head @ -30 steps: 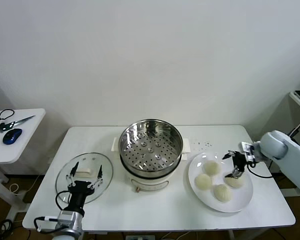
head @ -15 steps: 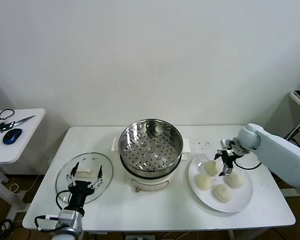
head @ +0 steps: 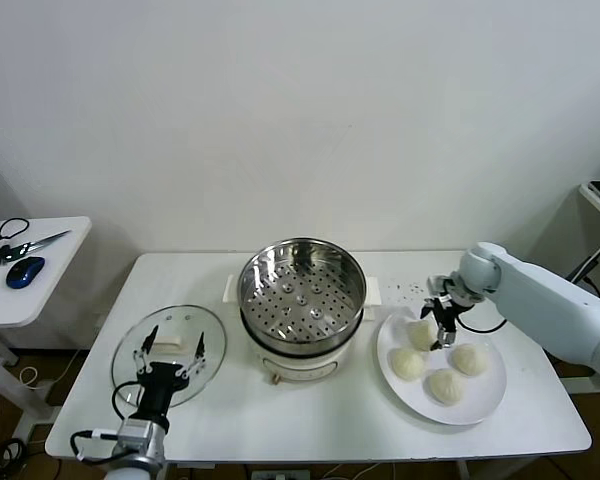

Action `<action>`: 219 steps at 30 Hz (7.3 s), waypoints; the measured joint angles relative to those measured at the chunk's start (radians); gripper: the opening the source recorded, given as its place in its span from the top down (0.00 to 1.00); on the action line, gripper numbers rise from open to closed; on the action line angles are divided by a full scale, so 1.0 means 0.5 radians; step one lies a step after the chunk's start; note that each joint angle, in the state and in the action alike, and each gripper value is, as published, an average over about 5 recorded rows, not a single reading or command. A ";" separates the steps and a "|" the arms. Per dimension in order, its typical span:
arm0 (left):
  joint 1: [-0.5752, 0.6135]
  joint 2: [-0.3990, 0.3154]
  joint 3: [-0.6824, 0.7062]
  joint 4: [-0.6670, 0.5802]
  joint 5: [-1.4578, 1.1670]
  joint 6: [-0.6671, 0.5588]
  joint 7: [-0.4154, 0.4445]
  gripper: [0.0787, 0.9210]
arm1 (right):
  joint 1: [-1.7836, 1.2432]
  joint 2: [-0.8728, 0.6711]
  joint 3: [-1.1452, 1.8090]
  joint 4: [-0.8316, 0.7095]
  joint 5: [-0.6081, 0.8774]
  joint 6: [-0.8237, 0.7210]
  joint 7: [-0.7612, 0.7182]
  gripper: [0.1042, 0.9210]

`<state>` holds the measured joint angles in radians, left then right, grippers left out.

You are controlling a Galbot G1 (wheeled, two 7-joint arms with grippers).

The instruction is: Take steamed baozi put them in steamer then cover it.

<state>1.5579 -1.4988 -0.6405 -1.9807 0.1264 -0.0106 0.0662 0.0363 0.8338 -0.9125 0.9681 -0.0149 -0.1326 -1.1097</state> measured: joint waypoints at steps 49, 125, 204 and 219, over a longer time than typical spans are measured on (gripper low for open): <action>0.087 0.005 0.039 -0.036 0.038 -0.010 0.007 0.12 | 1.177 0.736 -0.564 0.182 -0.142 1.053 -0.192 0.34; 0.189 0.031 0.052 -0.109 0.069 -0.011 0.027 0.12 | 1.032 -0.309 -0.878 0.852 0.669 -0.082 0.115 0.12; 0.193 0.015 0.109 -0.087 0.037 0.014 0.019 0.12 | 1.420 -0.055 -1.132 0.643 1.203 -0.331 0.129 0.30; 0.233 0.021 0.118 -0.138 0.038 0.021 0.020 0.12 | 1.442 0.625 -1.110 0.453 1.460 -0.478 0.254 0.30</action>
<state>1.6746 -1.4886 -0.5812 -2.0495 0.1452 -0.0003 0.0762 0.7573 1.1465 -1.4674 1.1947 0.7149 -0.3716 -0.9828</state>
